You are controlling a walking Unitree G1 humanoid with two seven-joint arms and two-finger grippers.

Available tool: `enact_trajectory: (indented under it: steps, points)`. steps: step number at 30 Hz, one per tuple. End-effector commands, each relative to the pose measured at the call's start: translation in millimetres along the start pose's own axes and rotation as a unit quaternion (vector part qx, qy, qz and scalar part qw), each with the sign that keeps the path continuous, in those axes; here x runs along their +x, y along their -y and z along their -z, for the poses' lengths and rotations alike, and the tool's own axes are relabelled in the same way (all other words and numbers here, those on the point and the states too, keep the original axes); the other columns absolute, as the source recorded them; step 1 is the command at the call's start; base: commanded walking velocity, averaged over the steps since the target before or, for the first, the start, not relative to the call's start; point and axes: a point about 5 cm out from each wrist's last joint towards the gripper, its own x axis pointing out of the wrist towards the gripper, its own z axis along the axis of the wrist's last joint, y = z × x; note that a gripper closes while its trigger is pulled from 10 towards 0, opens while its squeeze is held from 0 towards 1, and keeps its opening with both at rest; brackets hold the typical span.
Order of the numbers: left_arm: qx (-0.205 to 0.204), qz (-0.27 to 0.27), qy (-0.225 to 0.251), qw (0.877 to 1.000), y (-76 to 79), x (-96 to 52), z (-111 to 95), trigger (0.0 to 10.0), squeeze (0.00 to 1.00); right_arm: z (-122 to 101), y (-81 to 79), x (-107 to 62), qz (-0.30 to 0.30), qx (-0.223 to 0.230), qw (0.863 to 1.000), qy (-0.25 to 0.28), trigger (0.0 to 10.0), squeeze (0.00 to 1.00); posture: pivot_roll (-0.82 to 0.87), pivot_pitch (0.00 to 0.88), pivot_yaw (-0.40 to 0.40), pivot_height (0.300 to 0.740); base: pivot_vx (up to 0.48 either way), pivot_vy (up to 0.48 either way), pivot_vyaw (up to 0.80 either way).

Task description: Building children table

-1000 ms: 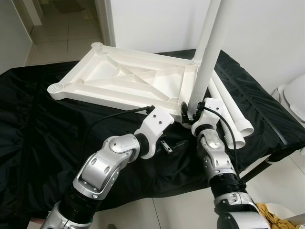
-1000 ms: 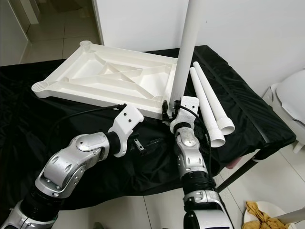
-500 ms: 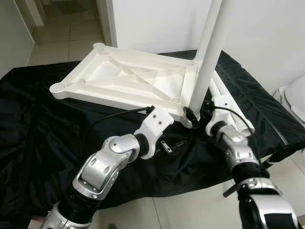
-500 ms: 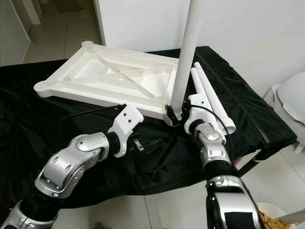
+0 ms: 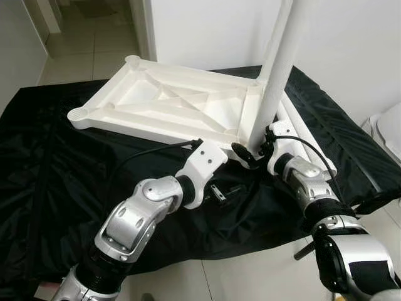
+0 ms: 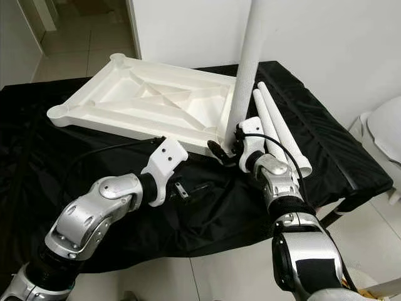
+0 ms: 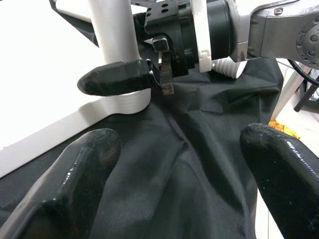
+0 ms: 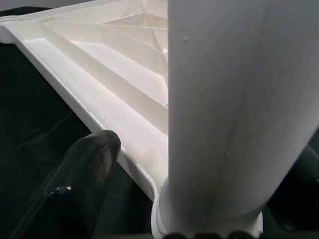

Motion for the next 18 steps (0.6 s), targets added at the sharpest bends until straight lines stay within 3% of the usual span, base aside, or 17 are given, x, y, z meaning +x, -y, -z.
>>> enact_trajectory:
  steps: [1, 7, 8, 9, 10, 11, 18]
  points:
    - [0.0, -0.008, -0.003, 1.0, -0.6, -2.0, 0.2, 10.0, 0.0, 1.2, -5.5, 3.2, -0.023, -0.012, 1.0, -0.009, 10.0, 0.0, -0.04, 0.032, 0.002, 0.74, 0.0, 0.0, 0.0]
    - [-0.001, -0.011, -0.003, 1.0, -1.3, -3.5, 0.4, 10.0, 0.0, 6.1, -9.1, 4.1, -0.043, -0.023, 0.999, -0.024, 10.0, 0.0, -0.04, 0.036, 0.001, 0.74, 0.0, 0.0, 0.0]
    - [-0.002, -0.012, -0.003, 1.0, -1.3, -3.9, 0.3, 10.0, 0.0, 8.5, -9.4, 3.2, -0.048, -0.024, 0.998, -0.03, 7.9, 0.0, -0.04, 0.038, 0.003, 0.74, 0.0, 0.0, 0.0]
    - [-0.002, -0.012, -0.003, 1.0, -1.3, -3.9, 0.3, 10.0, 0.0, 8.5, -9.4, 3.2, -0.048, -0.024, 0.998, -0.03, 7.9, 0.0, -0.04, 0.038, 0.003, 0.74, 0.0, 0.0, 0.0]
    - [-0.002, -0.012, -0.003, 1.0, -1.2, -4.1, 0.2, 10.0, 0.0, 11.0, -9.5, 1.7, -0.052, -0.022, 0.998, -0.034, 3.3, 0.0, -0.04, 0.04, 0.005, 0.74, 0.0, 0.0, 0.0]
    - [-0.002, -0.011, -0.003, 1.0, -1.0, -4.3, 0.1, 10.0, 0.0, 13.4, -10.0, 0.2, -0.059, -0.019, 0.997, -0.037, 0.0, 0.0, -0.05, 0.042, 0.007, 0.74, 0.0, 0.0, 0.0]
    - [-0.002, -0.008, -0.003, 1.0, -0.4, -3.3, -0.1, 10.0, 0.0, 23.1, -13.5, -7.2, -0.075, -0.01, 0.996, -0.038, 0.0, 0.0, -0.06, 0.045, 0.009, 0.74, 0.0, 0.0, 0.0]
